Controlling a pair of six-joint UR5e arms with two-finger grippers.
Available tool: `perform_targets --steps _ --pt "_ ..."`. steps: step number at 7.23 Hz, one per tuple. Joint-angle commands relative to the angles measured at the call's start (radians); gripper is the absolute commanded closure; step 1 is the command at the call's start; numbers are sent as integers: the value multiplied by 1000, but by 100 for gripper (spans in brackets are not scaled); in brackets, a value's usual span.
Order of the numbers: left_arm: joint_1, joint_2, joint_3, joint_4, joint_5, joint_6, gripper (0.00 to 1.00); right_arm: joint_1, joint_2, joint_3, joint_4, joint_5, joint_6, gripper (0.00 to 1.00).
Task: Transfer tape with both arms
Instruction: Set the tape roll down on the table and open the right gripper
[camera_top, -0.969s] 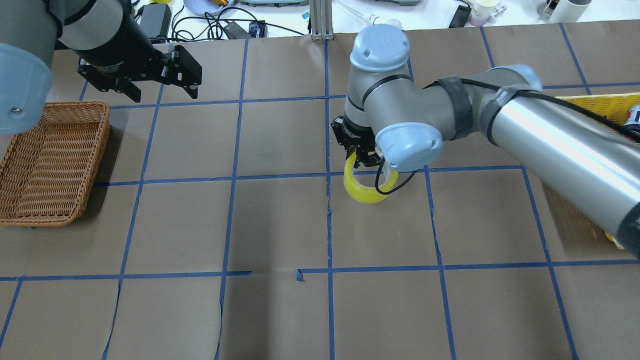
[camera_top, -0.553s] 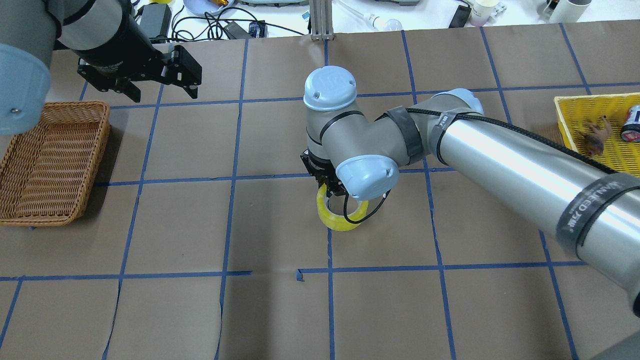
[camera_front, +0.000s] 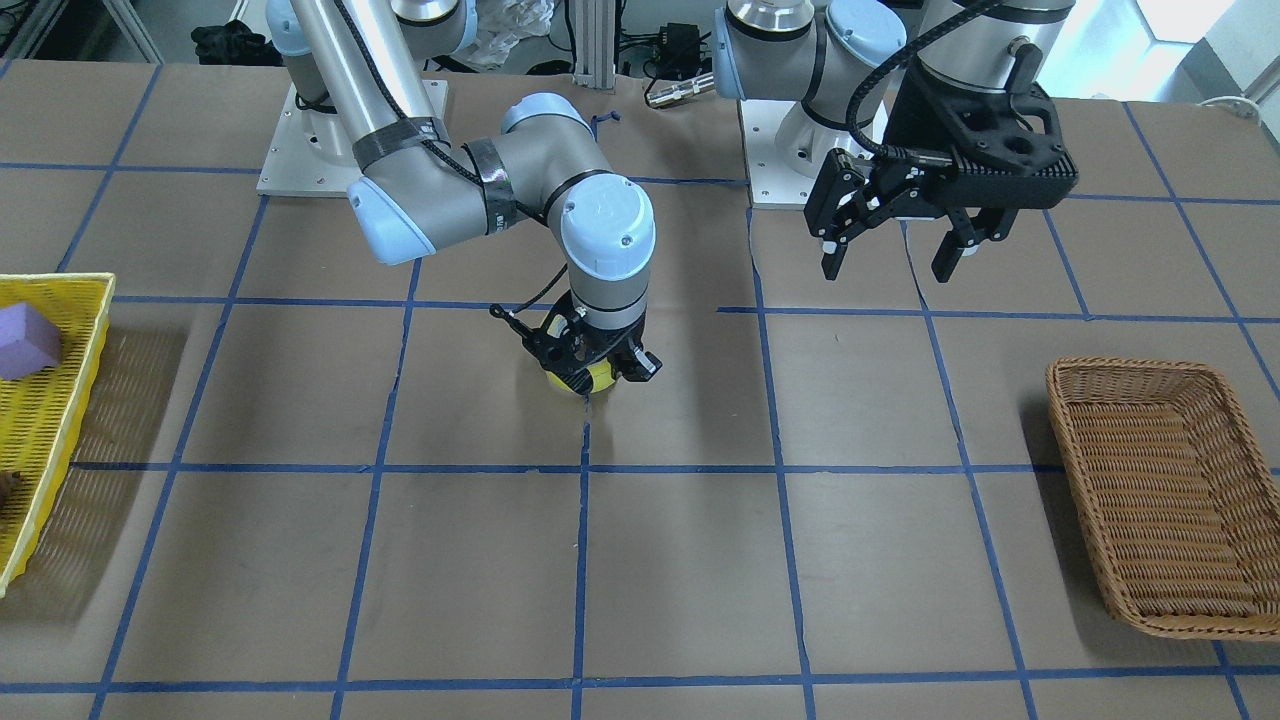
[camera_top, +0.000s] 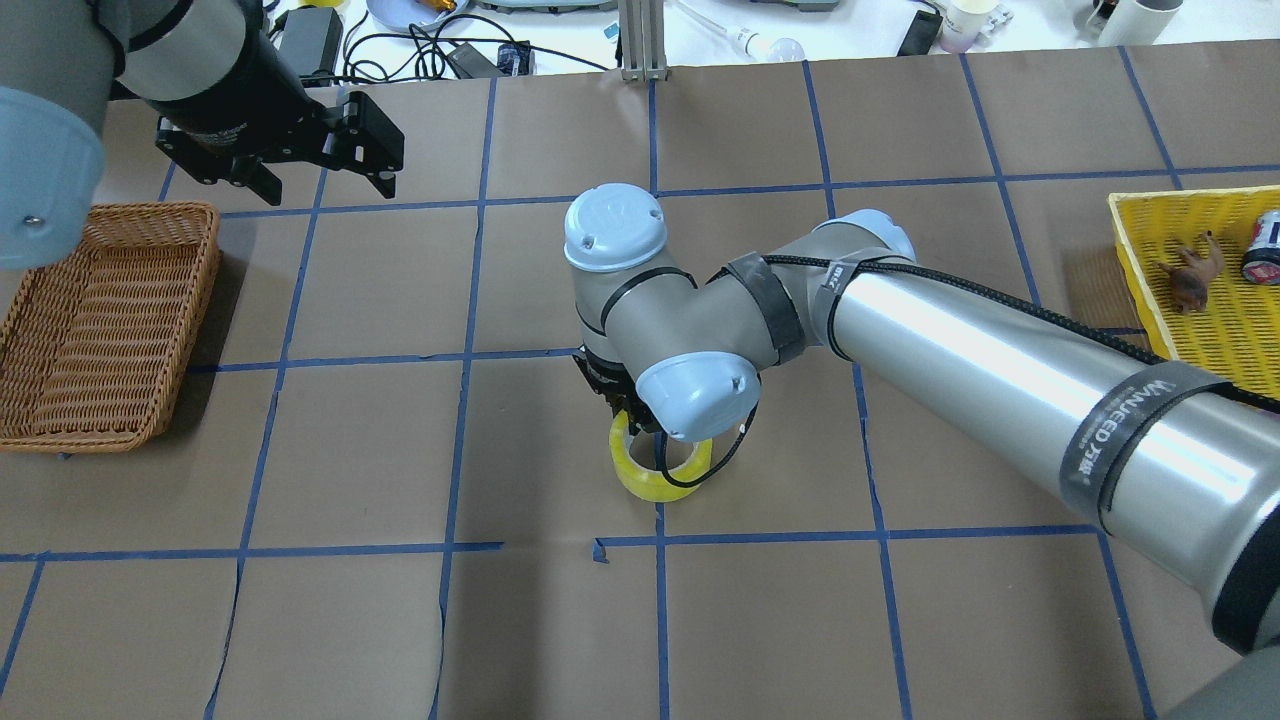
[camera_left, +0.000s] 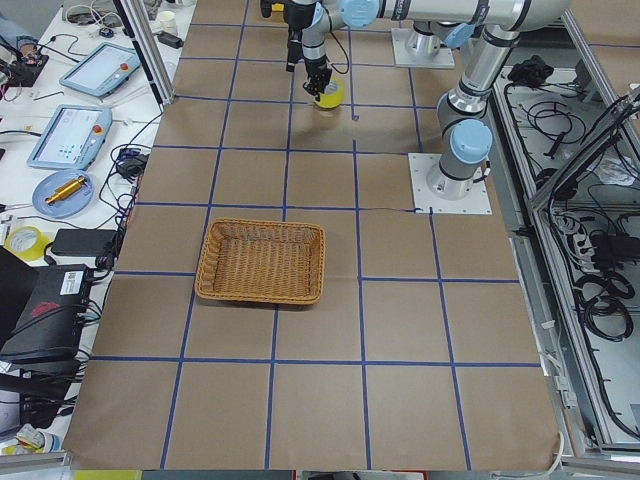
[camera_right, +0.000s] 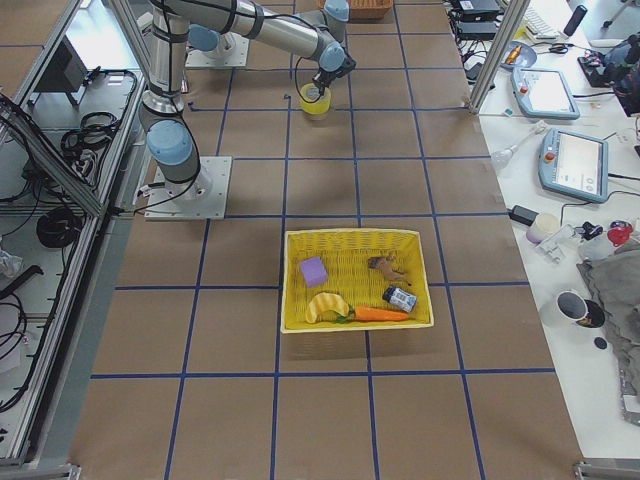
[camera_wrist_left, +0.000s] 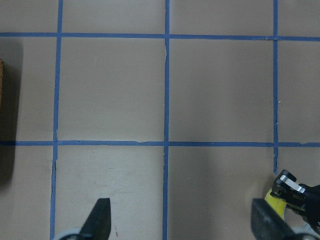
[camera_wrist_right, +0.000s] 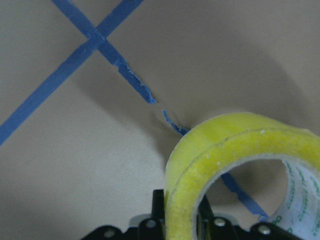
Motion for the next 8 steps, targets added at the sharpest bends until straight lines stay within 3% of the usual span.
perform_targets --steps 1,2,3,4,5,7,8 --pt "0 3 0 0 -1 1 0 4 -1 49 -54 -4 0 85" --pt "0 3 1 0 1 1 0 3 -6 46 -57 0 2 42" --pt "0 1 20 0 -1 -1 0 3 -9 41 -57 3 9 11" --pt "0 -3 20 0 -4 -15 0 3 -12 28 -54 5 15 3" --pt "-2 9 18 -14 2 -16 0 1 -20 -18 -36 -13 24 2" --pt "0 14 20 -15 5 -15 0 -77 -92 -138 169 -111 -117 2" --pt "-2 17 20 -38 10 -15 0 -159 -133 -173 256 -113 -212 0"
